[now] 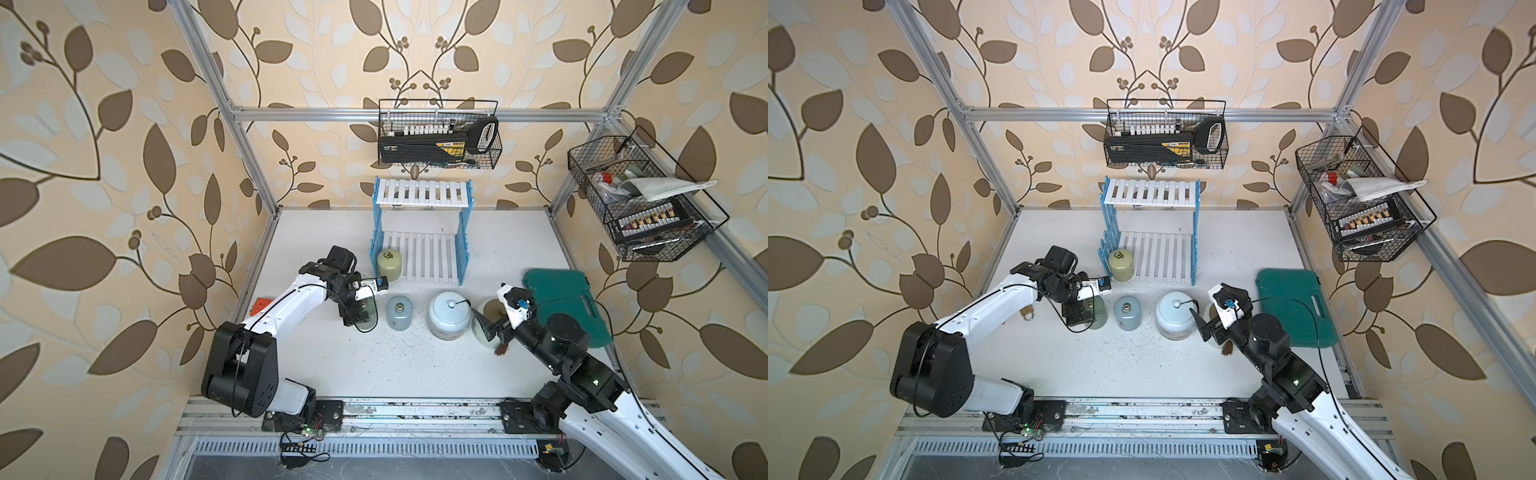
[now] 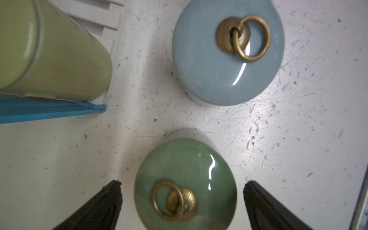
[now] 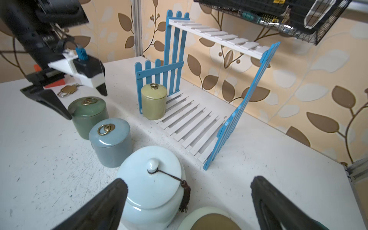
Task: Remove the tea canisters from the shelf
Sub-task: Place the tea canister at the center of the board, then pick up the tea canister from the shelf.
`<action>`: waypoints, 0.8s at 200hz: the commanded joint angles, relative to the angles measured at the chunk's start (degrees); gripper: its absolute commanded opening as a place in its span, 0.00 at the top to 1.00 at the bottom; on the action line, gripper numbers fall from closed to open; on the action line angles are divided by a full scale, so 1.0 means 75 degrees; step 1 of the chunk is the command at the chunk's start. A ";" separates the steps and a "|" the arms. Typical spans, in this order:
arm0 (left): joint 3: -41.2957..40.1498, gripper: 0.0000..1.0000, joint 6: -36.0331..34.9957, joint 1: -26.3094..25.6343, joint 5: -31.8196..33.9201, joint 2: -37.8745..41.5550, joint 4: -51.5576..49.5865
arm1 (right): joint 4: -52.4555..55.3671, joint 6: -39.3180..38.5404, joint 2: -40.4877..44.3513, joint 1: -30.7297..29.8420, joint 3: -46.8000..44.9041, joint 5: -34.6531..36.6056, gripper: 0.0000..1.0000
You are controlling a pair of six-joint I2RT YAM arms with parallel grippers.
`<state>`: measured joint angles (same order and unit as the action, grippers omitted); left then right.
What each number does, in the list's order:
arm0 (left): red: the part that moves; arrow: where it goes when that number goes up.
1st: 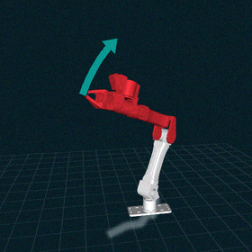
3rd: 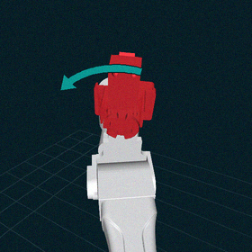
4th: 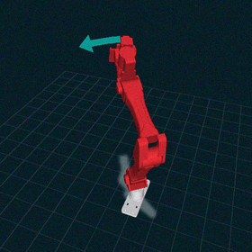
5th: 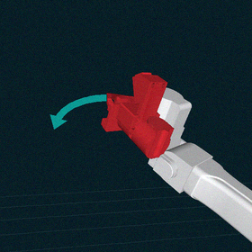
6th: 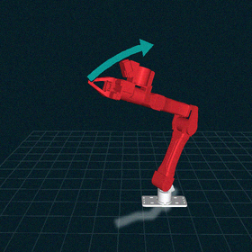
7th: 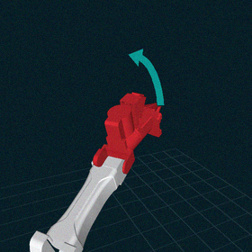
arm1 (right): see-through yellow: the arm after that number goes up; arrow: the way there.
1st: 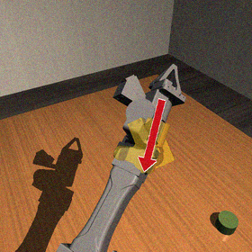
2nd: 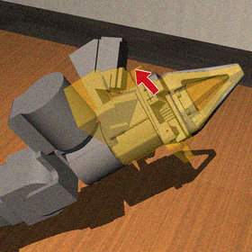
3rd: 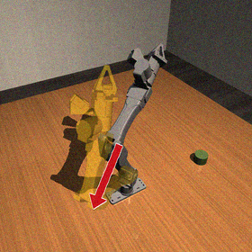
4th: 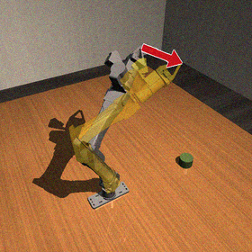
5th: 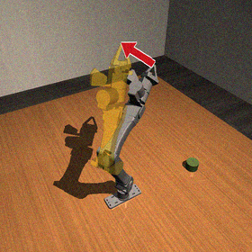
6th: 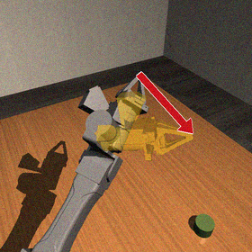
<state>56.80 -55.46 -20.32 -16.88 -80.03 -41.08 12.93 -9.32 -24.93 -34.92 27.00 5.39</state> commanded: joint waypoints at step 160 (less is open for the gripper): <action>0.1056 0.01 0.4186 0.0701 -0.0985 0.2144 -0.0281 | 0.0314 0.0270 -0.4829 -0.1210 0.3377 -0.0754 0.01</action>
<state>63.96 -30.06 -16.99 -21.71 -66.39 -45.10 16.88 -7.92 -56.40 -42.30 49.12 -1.10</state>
